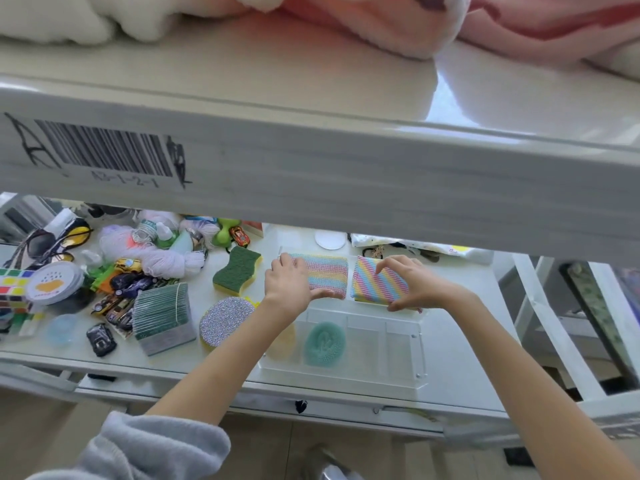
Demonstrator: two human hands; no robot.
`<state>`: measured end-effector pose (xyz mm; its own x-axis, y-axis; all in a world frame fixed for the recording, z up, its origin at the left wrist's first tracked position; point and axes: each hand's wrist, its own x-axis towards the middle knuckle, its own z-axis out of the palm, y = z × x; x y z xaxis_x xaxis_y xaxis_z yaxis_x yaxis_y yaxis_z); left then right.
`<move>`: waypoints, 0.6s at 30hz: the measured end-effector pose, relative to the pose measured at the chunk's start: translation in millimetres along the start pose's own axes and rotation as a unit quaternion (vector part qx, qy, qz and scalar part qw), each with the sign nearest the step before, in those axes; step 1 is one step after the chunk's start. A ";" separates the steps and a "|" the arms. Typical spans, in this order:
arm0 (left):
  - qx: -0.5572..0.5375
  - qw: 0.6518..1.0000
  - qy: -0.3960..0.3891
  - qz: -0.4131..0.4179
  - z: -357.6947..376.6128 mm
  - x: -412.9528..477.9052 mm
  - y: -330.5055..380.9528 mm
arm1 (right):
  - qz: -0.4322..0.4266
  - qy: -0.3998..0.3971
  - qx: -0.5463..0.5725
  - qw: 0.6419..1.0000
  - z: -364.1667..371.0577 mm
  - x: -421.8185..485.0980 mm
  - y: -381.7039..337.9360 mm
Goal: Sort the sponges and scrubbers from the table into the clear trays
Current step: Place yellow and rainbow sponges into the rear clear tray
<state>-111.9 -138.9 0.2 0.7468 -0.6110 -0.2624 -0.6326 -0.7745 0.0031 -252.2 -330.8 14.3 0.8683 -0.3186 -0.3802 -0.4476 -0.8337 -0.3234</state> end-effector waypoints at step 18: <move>-0.077 0.995 0.054 0.021 18.4 -14.0 -74.2 | -0.069 0.041 -0.012 0.997 -17.9 22.1 -96.5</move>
<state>-79.2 -69.8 -14.1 0.7432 -0.6513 -0.1529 -0.6312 -0.7584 0.1626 -186.0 -265.5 52.6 0.9366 -0.2347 -0.2602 -0.3176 -0.8825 -0.3470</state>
